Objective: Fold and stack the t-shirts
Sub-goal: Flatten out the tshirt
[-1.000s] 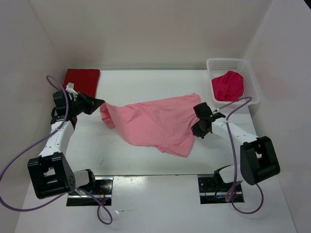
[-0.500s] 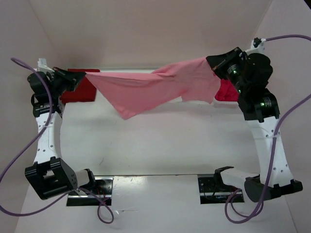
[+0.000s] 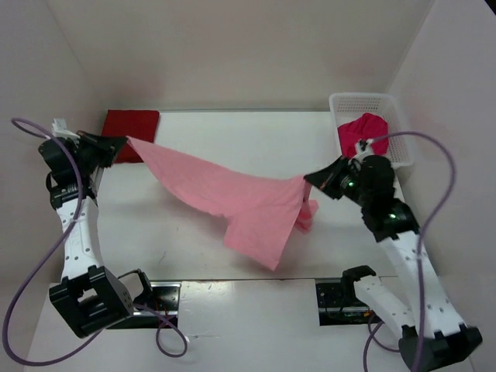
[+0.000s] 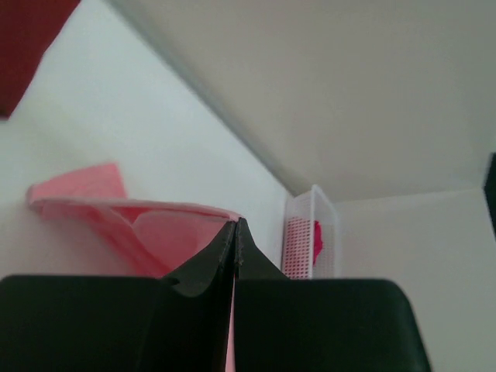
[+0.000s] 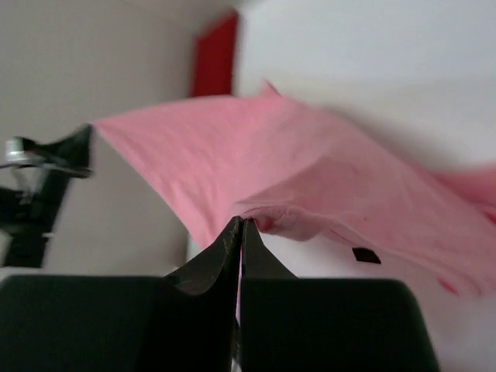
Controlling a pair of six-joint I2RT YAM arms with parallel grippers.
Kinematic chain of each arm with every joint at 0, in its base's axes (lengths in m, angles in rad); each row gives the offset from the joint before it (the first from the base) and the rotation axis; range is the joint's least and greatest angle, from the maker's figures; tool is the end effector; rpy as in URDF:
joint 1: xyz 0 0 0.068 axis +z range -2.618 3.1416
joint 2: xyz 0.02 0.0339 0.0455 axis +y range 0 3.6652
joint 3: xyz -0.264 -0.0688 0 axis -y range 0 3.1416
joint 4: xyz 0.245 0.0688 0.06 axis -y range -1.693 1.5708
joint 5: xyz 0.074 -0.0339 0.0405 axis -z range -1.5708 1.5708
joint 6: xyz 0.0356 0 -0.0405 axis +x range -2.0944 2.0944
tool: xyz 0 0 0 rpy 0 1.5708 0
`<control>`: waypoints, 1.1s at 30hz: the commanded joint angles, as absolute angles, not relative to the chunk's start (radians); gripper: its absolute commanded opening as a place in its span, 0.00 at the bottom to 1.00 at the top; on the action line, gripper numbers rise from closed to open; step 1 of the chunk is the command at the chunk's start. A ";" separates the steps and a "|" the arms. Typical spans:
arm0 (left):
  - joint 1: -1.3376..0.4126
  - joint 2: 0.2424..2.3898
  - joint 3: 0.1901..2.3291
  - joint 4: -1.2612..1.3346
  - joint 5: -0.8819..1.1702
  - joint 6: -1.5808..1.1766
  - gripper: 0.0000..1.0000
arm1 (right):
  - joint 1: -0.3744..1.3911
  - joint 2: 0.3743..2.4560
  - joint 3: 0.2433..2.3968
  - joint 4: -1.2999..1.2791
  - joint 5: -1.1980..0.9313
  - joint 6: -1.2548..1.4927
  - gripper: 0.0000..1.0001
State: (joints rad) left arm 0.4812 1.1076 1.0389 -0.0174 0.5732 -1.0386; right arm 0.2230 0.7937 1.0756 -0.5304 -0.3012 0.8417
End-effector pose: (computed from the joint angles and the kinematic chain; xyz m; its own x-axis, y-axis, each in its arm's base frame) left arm 0.2342 0.1005 0.3838 -0.1163 -0.8774 -0.4654 -0.0200 0.4705 -0.8822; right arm 0.1519 0.0453 0.4009 -0.5264 0.6109 -0.5913 -0.1486 0.6187 0.7715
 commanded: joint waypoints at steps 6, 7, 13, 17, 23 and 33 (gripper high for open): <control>0.465 1.092 0.822 -0.101 0.497 -0.890 0.00 | 0.189 1.157 0.687 -0.295 -0.238 0.821 0.00; 0.465 1.092 0.798 -0.110 0.486 -0.876 0.00 | 0.178 1.199 0.746 -0.281 -0.238 0.781 0.00; 0.445 1.071 0.753 -0.143 0.466 -0.847 0.00 | 0.178 1.496 1.044 -0.236 -0.204 0.719 0.00; 0.436 1.052 0.717 -0.143 0.466 -0.856 0.00 | 0.178 1.649 1.247 -0.284 -0.179 0.677 0.10; 0.426 1.042 0.696 -0.152 0.465 -0.833 0.00 | 0.178 1.466 1.166 -0.385 -0.105 0.643 0.50; 0.416 1.118 0.747 -0.121 0.465 -0.833 0.00 | 0.187 1.054 0.615 -0.440 -0.178 0.899 0.32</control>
